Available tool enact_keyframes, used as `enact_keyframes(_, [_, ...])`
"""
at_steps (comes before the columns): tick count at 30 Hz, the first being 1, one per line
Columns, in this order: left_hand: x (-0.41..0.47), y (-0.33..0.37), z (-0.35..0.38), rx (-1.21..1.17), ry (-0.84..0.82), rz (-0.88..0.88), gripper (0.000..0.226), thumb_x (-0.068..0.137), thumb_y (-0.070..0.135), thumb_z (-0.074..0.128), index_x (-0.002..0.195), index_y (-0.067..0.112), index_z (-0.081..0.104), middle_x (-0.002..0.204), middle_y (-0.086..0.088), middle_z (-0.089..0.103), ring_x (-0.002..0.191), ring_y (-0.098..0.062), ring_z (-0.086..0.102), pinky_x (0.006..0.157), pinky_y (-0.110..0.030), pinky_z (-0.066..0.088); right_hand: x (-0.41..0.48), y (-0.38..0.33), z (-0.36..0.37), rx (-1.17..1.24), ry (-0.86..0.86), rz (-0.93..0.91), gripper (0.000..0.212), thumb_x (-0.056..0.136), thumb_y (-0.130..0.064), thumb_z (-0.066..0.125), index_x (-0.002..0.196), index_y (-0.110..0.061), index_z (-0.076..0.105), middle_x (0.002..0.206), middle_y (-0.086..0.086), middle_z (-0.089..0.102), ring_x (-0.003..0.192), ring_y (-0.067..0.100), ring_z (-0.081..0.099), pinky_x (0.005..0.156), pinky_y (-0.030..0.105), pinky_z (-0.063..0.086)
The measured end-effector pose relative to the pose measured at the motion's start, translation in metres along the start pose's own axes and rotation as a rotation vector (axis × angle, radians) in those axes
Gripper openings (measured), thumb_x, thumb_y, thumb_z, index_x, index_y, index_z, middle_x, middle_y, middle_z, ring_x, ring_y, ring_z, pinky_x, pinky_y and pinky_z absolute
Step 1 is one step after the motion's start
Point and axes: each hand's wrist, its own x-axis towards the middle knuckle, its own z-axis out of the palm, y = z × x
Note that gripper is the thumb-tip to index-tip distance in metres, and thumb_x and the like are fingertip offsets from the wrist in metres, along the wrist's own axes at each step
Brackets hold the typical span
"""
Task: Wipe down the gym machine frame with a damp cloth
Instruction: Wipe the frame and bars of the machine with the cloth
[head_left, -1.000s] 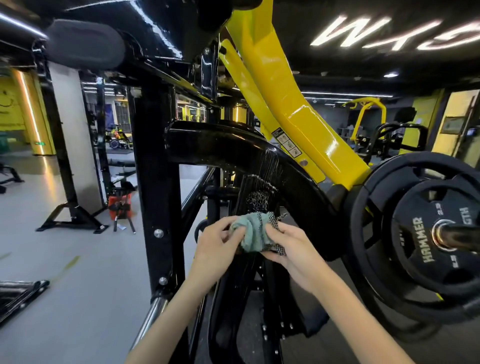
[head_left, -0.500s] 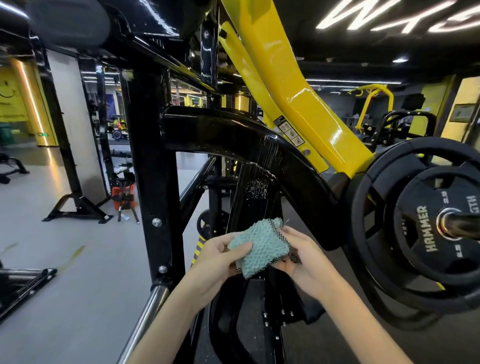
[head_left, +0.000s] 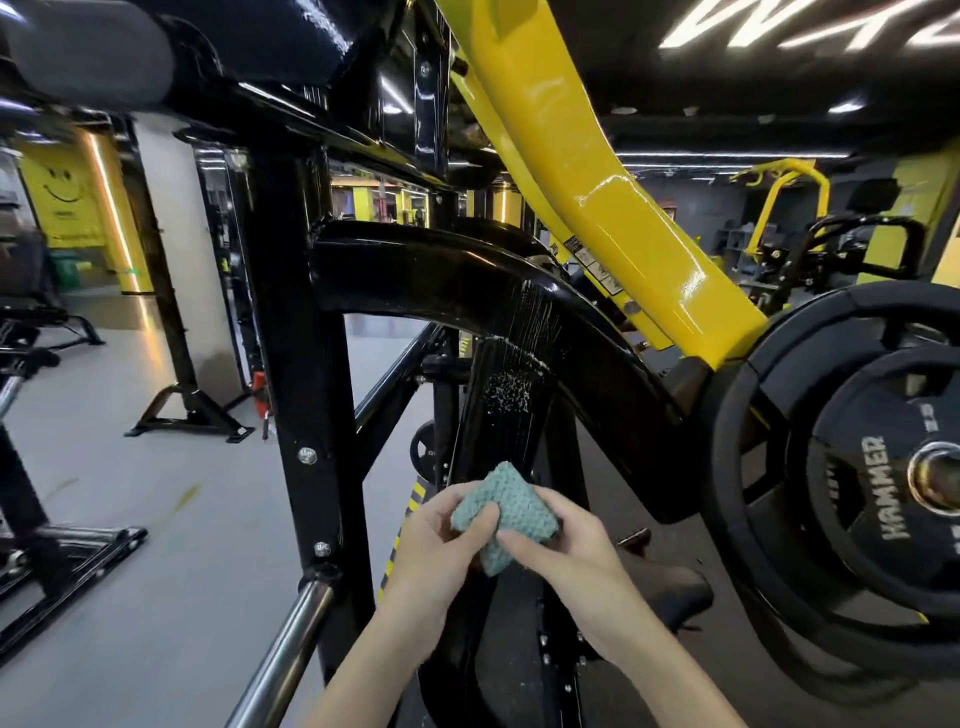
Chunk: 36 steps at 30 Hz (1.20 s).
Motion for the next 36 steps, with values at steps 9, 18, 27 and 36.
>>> enact_keyframes(9, [0.014, 0.02, -0.015, 0.459, -0.193, 0.258, 0.031, 0.088, 0.005, 0.072, 0.109, 0.028, 0.067, 0.101, 0.015, 0.074, 0.096, -0.001, 0.067, 0.083, -0.016, 0.049, 0.008, -0.016, -0.016, -0.008, -0.054, 0.027, 0.042, 0.074, -0.012, 0.076, 0.112, 0.003, 0.065, 0.103, 0.021, 0.069, 0.093, 0.027, 0.066, 0.08, 0.031, 0.056])
enact_keyframes(18, [0.036, 0.017, -0.003, -0.088, 0.036, -0.025, 0.014, 0.087, 0.015, 0.073, 0.101, 0.011, 0.071, 0.094, -0.003, 0.077, 0.093, -0.019, 0.072, 0.078, -0.026, 0.056, 0.018, -0.018, 0.035, 0.509, 0.162, -0.056, 0.035, 0.086, -0.009, 0.061, 0.121, -0.004, 0.061, 0.112, 0.012, 0.072, 0.101, 0.019, 0.069, 0.08, 0.026, 0.057])
enact_keyframes(27, [0.106, 0.049, -0.032, 1.282, 0.06, 0.988, 0.055, 0.097, 0.029, 0.047, 0.146, 0.003, 0.042, 0.154, -0.011, 0.037, 0.143, -0.025, 0.033, 0.12, -0.033, 0.024, 0.074, -0.077, 0.018, -0.472, 0.686, -0.423, 0.024, 0.084, -0.01, 0.074, 0.105, -0.017, 0.065, 0.094, -0.013, 0.068, 0.083, -0.008, 0.065, 0.072, 0.016, 0.053])
enact_keyframes(36, [0.165, 0.092, -0.037, 1.72, 0.051, 1.083, 0.068, 0.094, 0.03, 0.032, 0.155, 0.002, 0.022, 0.164, -0.015, 0.016, 0.151, -0.029, 0.019, 0.119, -0.041, 0.02, 0.15, -0.116, -0.009, -1.392, 0.609, -0.938, 0.04, 0.085, 0.004, 0.062, 0.125, 0.003, 0.058, 0.13, 0.022, 0.059, 0.123, 0.037, 0.055, 0.108, 0.039, 0.038])
